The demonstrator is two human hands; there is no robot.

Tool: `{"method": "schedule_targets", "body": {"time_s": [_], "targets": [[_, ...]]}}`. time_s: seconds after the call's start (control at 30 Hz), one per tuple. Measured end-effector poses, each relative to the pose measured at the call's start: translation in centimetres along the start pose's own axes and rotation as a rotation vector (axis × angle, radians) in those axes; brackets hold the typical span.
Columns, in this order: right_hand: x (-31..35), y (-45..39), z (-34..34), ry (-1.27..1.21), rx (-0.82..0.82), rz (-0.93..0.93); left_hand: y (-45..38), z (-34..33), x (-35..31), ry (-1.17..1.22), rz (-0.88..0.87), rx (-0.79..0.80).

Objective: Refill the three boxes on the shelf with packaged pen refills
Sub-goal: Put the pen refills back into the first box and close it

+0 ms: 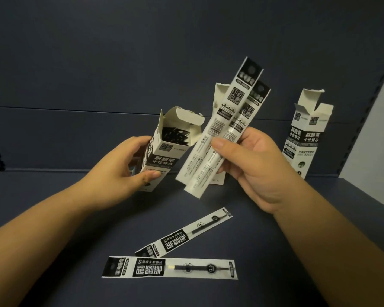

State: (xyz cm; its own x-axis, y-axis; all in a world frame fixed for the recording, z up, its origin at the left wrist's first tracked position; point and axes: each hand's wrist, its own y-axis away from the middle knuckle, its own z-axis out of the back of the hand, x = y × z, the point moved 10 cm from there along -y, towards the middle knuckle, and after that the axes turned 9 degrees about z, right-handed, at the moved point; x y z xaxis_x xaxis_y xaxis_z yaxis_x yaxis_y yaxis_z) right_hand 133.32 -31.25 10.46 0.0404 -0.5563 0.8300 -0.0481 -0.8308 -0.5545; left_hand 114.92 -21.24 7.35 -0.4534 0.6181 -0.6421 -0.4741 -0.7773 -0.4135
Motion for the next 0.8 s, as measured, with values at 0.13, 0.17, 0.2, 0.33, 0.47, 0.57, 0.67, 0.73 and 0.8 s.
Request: {"method": "schedule_targets", "body": {"time_s": [0.13, 0.17, 0.2, 0.33, 0.47, 0.57, 0.67, 0.73, 0.8], "targets": [[1.2, 0.0, 0.3, -0.046, -0.072, 0.096, 0.0, -0.1, -0.2, -0.025, -0.039, -0.006], [1.5, 0.0, 0.5, -0.064, -0.094, 0.117, 0.1, -0.1, -0.3, -0.039, -0.055, -0.006], [1.7, 0.0, 0.7, -0.078, -0.118, 0.135, 0.1, -0.2, -0.5, -0.054, -0.068, -0.005], [2.7, -0.2, 1.2, -0.123, -0.164, 0.208, 0.2, -0.2, -0.8, -0.090, -0.095, -0.007], [3.4, -0.2, 1.5, -0.141, -0.199, 0.261, 0.3, -0.5, -1.1, -0.102, -0.108, 0.016], [3.7, -0.1, 1.8, -0.145, -0.234, 0.281, 0.3, -0.7, -1.3, -0.110, -0.123, 0.022], [3.8, -0.1, 2.4, -0.114, -0.272, 0.297, 0.3, -0.8, -1.2, -0.113, -0.137, 0.022], [3.9, 0.0, 2.7, -0.062, -0.297, 0.314, 0.3, -0.8, -1.1, -0.114, -0.142, 0.023], [3.9, 0.0, 2.9, -0.008, -0.315, 0.321, 0.3, -0.8, -1.1, -0.116, -0.144, 0.027]]}}
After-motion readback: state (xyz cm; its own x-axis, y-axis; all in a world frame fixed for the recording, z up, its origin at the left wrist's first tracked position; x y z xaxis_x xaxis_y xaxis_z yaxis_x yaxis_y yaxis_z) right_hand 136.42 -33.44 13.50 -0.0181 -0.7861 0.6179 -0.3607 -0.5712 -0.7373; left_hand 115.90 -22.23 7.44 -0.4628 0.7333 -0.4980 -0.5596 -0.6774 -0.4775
